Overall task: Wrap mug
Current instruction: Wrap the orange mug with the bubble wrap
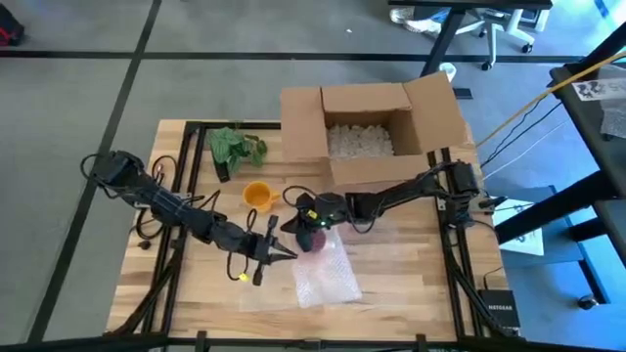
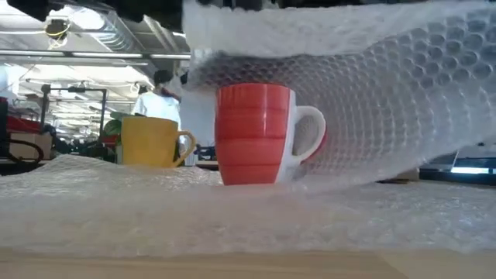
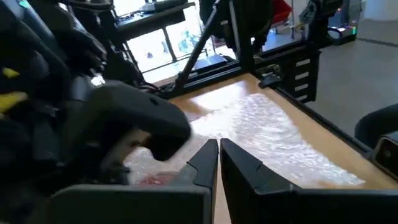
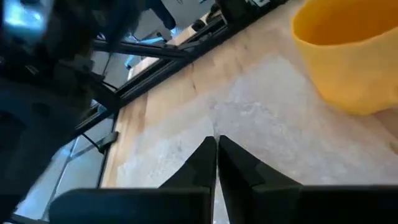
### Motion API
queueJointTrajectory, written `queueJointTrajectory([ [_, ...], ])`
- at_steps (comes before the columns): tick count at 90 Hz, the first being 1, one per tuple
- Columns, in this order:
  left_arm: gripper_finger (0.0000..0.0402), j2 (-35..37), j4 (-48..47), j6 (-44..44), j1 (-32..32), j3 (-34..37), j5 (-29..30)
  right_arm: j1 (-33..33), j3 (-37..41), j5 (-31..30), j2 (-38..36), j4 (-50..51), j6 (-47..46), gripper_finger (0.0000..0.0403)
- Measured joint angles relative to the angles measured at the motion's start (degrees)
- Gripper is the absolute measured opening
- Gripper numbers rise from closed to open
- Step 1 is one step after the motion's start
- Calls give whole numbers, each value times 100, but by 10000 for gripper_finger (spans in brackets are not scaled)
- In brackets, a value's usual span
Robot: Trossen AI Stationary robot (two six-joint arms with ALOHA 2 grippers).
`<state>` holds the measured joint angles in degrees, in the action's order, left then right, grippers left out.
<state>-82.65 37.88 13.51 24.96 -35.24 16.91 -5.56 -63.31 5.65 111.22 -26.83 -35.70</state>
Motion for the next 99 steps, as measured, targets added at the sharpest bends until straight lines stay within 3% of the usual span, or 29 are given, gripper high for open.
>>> queueJointTrajectory([
  [52,0,-882,-69,-215,-234,-35,-32,0,0,1,0,-204,18,0],
  [99,0,-951,-230,-420,-357,-55,-16,-2,-36,108,-21,-244,145,0],
])
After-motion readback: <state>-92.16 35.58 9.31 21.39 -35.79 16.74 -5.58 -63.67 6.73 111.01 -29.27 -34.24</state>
